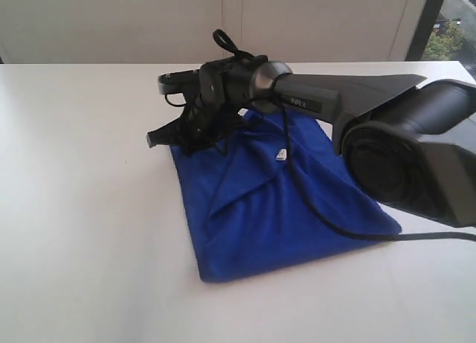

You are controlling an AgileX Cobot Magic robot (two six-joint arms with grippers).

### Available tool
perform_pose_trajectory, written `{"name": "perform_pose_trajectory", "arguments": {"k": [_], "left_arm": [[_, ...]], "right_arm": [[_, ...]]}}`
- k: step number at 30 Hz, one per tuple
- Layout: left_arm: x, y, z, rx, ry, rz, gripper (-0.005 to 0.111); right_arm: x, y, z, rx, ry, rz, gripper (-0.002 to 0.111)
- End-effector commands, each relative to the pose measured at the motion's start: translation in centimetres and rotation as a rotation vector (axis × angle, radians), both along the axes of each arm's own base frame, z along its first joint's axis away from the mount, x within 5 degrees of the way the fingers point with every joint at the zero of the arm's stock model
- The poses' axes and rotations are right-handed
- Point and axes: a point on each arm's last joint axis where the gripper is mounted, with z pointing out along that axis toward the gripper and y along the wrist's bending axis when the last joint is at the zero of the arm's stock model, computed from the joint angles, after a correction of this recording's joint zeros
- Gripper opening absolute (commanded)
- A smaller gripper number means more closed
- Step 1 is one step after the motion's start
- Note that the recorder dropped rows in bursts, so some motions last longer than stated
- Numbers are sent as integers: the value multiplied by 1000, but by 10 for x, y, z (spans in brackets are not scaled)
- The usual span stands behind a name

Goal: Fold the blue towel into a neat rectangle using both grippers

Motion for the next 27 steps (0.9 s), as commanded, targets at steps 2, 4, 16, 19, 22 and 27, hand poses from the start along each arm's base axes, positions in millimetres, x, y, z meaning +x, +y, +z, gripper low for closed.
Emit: {"name": "perform_pose_trajectory", "arguments": {"k": [2, 4, 16, 19, 22, 27], "left_arm": [[-2, -1, -2, -5, 7, -6, 0], [-2, -1, -2, -5, 7, -6, 0], [-2, -1, -2, -5, 7, -6, 0], [-2, -1, -2, -5, 7, -6, 0], [-2, -1, -2, -5, 7, -6, 0], [-2, -1, -2, -5, 7, -6, 0]], "right_arm": [[29, -30, -26, 20, 9, -156, 0], [35, -36, -29, 37, 10, -192, 0], [44, -37, -1, 116, -26, -224, 0], [42, -38, 36, 148, -67, -220, 0], [32, -43, 78, 125, -82, -180, 0], [18, -76, 123, -75, -60, -105, 0]]}}
